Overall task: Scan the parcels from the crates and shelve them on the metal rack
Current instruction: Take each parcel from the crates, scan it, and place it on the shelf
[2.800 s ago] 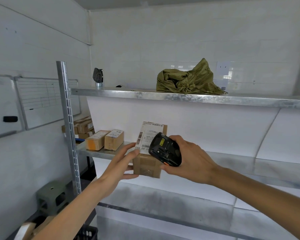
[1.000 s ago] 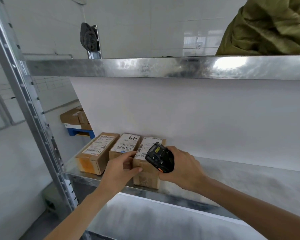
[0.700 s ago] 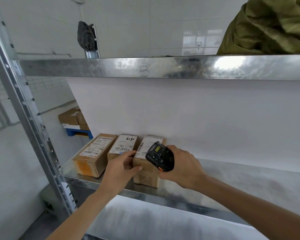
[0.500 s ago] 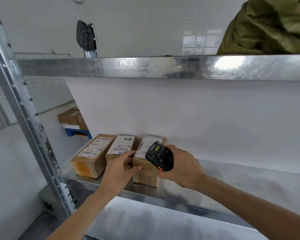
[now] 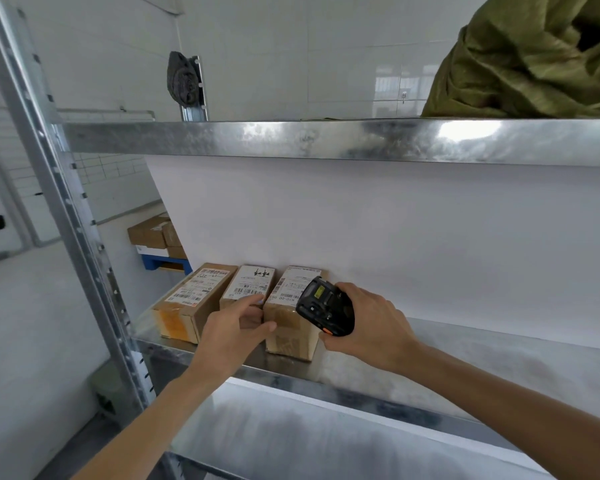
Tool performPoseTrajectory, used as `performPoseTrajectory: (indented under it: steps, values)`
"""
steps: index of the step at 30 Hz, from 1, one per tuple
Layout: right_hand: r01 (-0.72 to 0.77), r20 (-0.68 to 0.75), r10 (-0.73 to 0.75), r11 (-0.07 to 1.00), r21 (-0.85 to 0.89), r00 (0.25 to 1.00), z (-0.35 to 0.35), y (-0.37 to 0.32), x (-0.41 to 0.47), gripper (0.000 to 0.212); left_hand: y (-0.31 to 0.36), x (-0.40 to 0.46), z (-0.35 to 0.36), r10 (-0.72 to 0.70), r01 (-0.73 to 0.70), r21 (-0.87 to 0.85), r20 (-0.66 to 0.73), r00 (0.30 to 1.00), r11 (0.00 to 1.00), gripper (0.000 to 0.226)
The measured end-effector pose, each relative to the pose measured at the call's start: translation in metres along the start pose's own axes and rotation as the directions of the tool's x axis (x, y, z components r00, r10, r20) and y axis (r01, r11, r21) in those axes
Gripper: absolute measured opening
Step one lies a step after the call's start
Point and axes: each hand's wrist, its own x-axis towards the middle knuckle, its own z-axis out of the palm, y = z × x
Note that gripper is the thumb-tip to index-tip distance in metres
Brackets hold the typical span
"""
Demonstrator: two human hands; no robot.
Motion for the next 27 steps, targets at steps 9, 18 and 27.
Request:
performPoseTrajectory:
  steps: [9,18,27]
  values:
    - [0.224,0.001,-0.224,0.974,-0.029,0.975,-0.012,-0.041,-0.035,0.076,0.013,-0.068,-0.042,0.147,-0.145,0.033,-0.078,0.986,0.989,0.039]
    - [0.448,0.027,-0.451,0.891,0.068,0.892,0.024,-0.125,-0.062,0.082,-0.007,-0.156,-0.118,0.093,-0.036,0.272,-0.201,0.975,0.962,0.081]
    - [0.526,0.190,-0.560,0.826,0.201,0.807,0.110,-0.212,-0.105,0.071,-0.080,-0.288,-0.184,-0.221,0.307,0.168,-0.396,0.891,0.937,0.068]
